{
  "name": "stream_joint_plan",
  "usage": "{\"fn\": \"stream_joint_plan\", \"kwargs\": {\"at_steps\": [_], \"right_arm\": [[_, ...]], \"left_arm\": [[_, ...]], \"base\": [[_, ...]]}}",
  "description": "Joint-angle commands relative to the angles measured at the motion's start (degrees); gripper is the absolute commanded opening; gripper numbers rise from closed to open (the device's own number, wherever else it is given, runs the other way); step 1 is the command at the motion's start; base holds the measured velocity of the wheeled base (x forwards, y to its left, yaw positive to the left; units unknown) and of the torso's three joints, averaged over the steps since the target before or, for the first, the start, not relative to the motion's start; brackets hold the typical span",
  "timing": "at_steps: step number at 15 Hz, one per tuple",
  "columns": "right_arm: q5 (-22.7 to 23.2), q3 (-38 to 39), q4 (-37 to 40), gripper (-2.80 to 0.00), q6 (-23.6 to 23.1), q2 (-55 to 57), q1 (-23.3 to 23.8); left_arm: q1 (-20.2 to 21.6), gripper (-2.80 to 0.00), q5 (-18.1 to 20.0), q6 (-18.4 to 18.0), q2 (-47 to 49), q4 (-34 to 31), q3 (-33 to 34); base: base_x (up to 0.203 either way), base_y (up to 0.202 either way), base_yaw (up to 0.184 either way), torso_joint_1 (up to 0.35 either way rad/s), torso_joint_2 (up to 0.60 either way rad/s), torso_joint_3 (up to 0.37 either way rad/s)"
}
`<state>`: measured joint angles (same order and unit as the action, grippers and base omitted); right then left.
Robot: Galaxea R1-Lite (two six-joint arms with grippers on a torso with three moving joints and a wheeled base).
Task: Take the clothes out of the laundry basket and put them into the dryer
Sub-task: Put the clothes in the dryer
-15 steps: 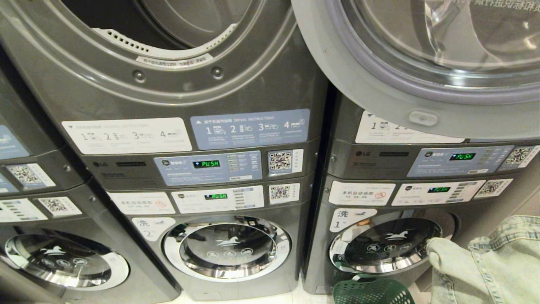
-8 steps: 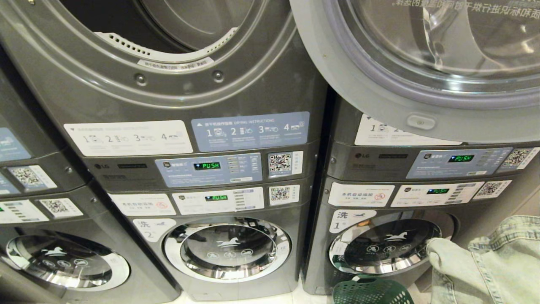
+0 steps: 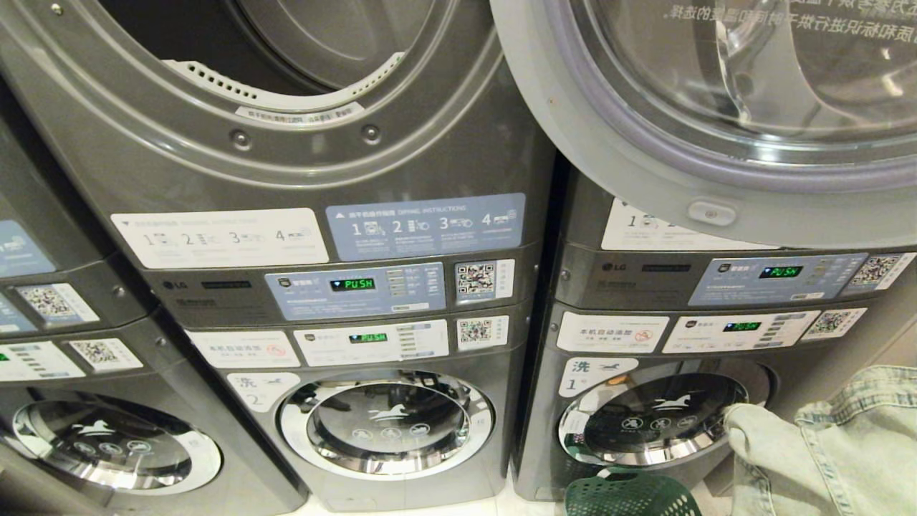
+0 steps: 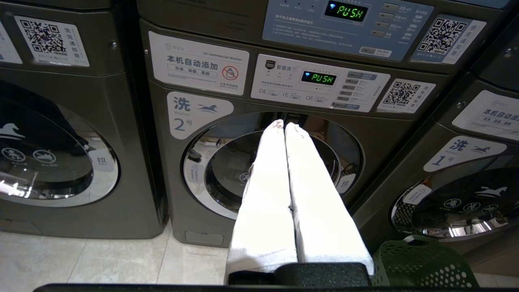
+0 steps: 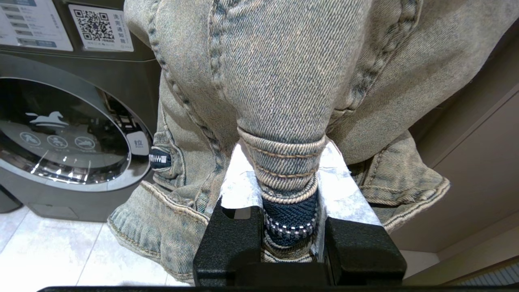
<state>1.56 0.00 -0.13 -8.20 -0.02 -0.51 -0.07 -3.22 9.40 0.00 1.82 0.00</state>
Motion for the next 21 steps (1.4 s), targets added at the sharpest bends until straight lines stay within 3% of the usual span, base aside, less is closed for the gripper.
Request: {"fn": "stream_joint_plan", "kwargs": {"at_steps": [1, 13, 21], "right_arm": [[0.0, 0.4, 0.0, -2.8, -0.1, 0.0, 0.0], [-0.1, 0.4, 0.0, -2.8, 0.5, 0.0, 0.0], [-0.1, 0.4, 0.0, -2.8, 0.4, 0.0, 0.0]], "left_arm": [[0.0, -2.8, 0.0, 0.1, 0.1, 0.1, 1.8], [0.0, -2.8, 0.0, 1.2, 0.0, 0.2, 1.8], [0.0, -2.8, 0.0, 1.2, 0.0, 0.2, 1.8]], "base": [[0.0, 0.0, 0.0, 0.076, -0.15, -0.069], [0.001, 0.005, 0.0, 0.029, -0.06, -0.027], [0.001, 0.18, -0.002, 0.003, 0.0, -0.001]]}}
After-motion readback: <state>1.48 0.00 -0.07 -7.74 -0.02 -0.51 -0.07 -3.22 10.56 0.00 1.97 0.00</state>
